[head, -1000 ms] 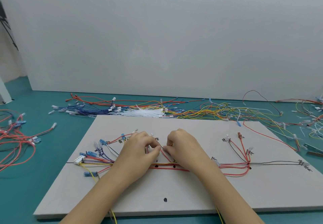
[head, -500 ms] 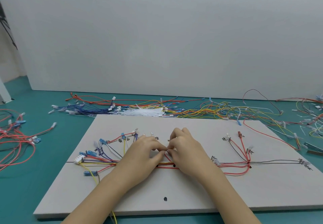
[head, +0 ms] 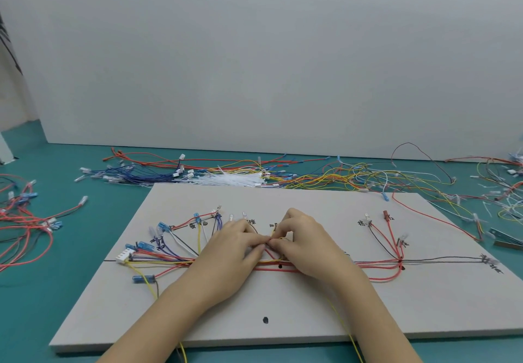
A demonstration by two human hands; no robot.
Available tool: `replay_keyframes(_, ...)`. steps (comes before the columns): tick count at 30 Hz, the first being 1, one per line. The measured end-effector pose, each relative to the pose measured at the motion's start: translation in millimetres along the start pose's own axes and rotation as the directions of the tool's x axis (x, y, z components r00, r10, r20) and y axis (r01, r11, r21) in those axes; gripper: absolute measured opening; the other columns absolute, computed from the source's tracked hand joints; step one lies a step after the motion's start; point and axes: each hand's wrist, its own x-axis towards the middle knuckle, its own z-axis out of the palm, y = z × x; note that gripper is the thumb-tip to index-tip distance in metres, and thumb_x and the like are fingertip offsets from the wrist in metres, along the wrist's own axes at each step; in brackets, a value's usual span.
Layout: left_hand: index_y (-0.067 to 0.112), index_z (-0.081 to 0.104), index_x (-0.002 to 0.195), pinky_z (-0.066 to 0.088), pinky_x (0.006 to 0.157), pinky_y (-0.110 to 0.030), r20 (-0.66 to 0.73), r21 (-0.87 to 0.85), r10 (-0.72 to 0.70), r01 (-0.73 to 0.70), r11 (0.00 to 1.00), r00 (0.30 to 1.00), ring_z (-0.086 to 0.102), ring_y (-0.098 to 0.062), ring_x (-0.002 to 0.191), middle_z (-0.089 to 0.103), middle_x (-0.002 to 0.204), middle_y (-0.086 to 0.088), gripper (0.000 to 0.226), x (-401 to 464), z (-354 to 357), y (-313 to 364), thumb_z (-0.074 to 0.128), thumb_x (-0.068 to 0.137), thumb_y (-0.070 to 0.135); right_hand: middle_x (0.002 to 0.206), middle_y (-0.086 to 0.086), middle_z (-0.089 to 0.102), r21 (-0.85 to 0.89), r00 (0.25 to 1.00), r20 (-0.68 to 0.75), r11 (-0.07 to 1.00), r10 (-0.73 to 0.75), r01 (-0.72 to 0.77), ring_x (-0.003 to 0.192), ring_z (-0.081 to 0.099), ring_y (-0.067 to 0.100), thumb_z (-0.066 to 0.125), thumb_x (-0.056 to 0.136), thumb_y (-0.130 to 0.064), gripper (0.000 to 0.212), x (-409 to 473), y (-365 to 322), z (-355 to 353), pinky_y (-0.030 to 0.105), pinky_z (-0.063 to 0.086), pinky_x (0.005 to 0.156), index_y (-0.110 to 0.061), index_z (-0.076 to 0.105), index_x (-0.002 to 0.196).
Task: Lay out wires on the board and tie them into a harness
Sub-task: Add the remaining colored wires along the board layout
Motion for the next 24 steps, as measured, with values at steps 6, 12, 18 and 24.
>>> replay_keyframes(6, 0.043, 0.056, 0.128, 0.034, 0.095, -0.029, 0.02, 0.169, -0.004, 0.001, 0.986, 1.0, 0.032, -0.011, 0.108, 0.039, 0.118, 0.016, 0.035, -4.1, 1.9, 1.7, 0.035, 0.1, 0.043, 0.088, -0.005, 0.062, 0.245, 0.999, -0.016, 0.969, 0.033, -0.028, 0.066, 0.052, -0.003, 0.067, 0.084, -0.02, 0.016, -2.6, 7.2, -7.3, 0.02, 0.038, 0.068, -0.026, 0.071, 0.071)
replay_keyframes(12, 0.037, 0.051, 0.132, 0.035, 0.101, -0.033, -0.005, 0.174, 0.008, -0.007, 0.985, 1.0, 0.035, -0.009, 0.115, 0.053, 0.122, 0.019, 0.034, -3.1, 0.0, 2.8, 0.038, 0.101, 0.037, 0.05, -0.002, 0.059, 0.412, 0.991, 0.115, 0.904, 0.073, -0.114, 0.039, 0.049, 0.01, 0.06, 0.086, -0.013, 0.017, -9.4, 6.6, -7.0, 0.02, 0.039, 0.037, -0.015, 0.073, 0.075)
replay_keyframes(18, 0.036, 0.053, 0.129, 0.023, 0.099, -0.03, -0.087, 0.258, -0.051, 0.071, 0.964, 0.995, 0.03, -0.004, 0.128, 0.047, 0.134, 0.028, 0.033, -0.7, -2.0, -3.4, 0.035, 0.101, 0.035, 0.044, -0.004, 0.053, 0.376, 0.982, 0.15, 0.911, 0.118, -0.168, 0.036, 0.045, 0.011, 0.057, 0.084, -0.014, 0.018, -9.5, 7.6, -5.8, 0.02, 0.035, 0.035, -0.016, 0.074, 0.077)
replay_keyframes(24, 0.034, 0.044, 0.137, 0.022, 0.105, -0.031, -0.065, 0.29, -0.082, 0.098, 0.952, 0.994, 0.024, -0.005, 0.134, 0.037, 0.143, 0.021, 0.039, -2.3, 0.4, -3.4, 0.03, 0.101, 0.04, 0.046, -0.006, 0.054, 0.359, 0.981, 0.151, 0.918, 0.121, -0.168, 0.042, 0.047, 0.014, 0.058, 0.081, -0.015, 0.018, -9.5, 6.5, -3.9, 0.019, 0.033, 0.036, -0.019, 0.074, 0.075)
